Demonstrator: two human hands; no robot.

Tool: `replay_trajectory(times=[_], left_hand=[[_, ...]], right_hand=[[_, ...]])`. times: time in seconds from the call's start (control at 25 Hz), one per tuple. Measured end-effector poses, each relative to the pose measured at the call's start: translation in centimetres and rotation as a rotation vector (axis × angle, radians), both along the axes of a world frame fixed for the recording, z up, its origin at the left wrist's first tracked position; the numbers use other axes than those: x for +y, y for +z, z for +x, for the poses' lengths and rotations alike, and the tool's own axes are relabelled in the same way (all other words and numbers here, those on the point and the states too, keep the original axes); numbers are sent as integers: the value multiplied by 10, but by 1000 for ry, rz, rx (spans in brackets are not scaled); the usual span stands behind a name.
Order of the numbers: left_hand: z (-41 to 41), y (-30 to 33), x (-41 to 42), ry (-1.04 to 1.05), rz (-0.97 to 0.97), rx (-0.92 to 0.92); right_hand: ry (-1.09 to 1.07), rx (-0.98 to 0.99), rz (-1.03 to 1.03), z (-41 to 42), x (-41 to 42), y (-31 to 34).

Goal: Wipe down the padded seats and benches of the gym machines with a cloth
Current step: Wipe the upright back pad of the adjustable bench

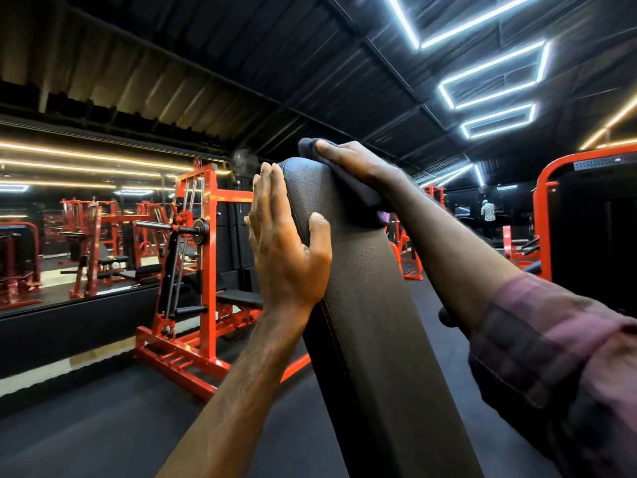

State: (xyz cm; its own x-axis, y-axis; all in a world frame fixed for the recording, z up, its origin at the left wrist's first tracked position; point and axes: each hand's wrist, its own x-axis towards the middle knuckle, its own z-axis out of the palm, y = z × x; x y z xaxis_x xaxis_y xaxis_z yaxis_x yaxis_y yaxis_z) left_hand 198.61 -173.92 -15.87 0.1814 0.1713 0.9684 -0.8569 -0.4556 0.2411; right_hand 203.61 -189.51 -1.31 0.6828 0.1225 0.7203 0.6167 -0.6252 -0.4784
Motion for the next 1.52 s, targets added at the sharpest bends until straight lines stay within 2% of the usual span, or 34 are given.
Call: replay_trajectory(times=[0.12, 0.2, 0.32, 0.4, 0.52, 0.68, 0.76, 0.84, 0.92, 1.0, 1.12, 1.2, 1.32, 1.4, 1.52], left_hand=[[0, -1, 1, -21, -5, 9], [0, 0, 1, -21, -3, 18], [-2, 0, 0, 9, -13, 23], [-3, -1, 0, -3, -22, 34], [-5, -4, 0, -48, -42, 20], [-9, -1, 3, -110, -114, 20], [-13, -11, 11, -170, -206, -18], [-19, -30, 24, -196, -333, -61], [-25, -44, 45, -201, -383, -43], [-33, -50, 63, -173, -327, -6], [-42, -46, 76, -166, -264, 21], [-46, -43, 82, -180, -247, 37], [-52, -45, 91, -155, -167, 49], [-53, -44, 91, -146, -140, 44], [-57, -48, 79, -188, -108, 58]], right_hand=[[83, 11, -104, -14, 15, -2], [201, -2, -83, -18, 18, -2], [143, 39, -55, -22, 19, 1], [96, 19, -118, -28, 26, 1], [151, -54, -221, -43, 43, -4], [34, -193, -343, -64, 62, -12], [-62, -368, -421, -70, 68, -32], [-192, -622, -613, -77, 65, -68], [-272, -716, -813, -89, 61, -98], [-294, -670, -890, -94, 62, -93], [-411, -550, -850, -97, 84, -66], [-477, -621, -823, -98, 89, -87], [-403, -749, -1045, -110, 65, -146], [-374, -768, -1123, -115, 53, -136], [-510, -704, -997, -118, 71, -127]])
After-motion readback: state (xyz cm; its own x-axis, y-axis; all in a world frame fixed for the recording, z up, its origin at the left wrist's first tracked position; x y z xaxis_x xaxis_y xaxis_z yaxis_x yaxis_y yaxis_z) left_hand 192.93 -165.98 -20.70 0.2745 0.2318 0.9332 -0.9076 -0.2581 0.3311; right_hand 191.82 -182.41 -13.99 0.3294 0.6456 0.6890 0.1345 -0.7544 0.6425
